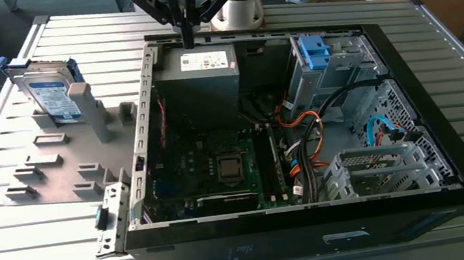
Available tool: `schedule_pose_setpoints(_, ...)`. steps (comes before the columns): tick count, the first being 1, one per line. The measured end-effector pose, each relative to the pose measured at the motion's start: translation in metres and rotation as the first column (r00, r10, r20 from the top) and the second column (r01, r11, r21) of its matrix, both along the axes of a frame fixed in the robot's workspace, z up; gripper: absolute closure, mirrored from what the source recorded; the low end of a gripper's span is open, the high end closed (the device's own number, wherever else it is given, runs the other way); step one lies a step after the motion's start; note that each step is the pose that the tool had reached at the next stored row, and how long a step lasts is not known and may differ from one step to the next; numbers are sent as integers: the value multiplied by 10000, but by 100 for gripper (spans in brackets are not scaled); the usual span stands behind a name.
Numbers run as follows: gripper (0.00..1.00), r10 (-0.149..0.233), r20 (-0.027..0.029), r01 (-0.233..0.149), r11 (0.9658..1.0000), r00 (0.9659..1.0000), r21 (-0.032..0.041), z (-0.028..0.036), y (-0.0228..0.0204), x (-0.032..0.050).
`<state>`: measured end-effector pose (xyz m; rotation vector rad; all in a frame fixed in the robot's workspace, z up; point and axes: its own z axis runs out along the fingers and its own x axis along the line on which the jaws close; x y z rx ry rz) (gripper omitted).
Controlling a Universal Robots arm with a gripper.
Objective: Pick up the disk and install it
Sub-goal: 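Reach for the disk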
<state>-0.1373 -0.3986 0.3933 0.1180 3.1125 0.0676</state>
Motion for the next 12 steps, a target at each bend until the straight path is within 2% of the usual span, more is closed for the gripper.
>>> schedule_pose_setpoints(12, 89, 0, 0, 0, 10000, 10000, 0, 0, 0, -38)
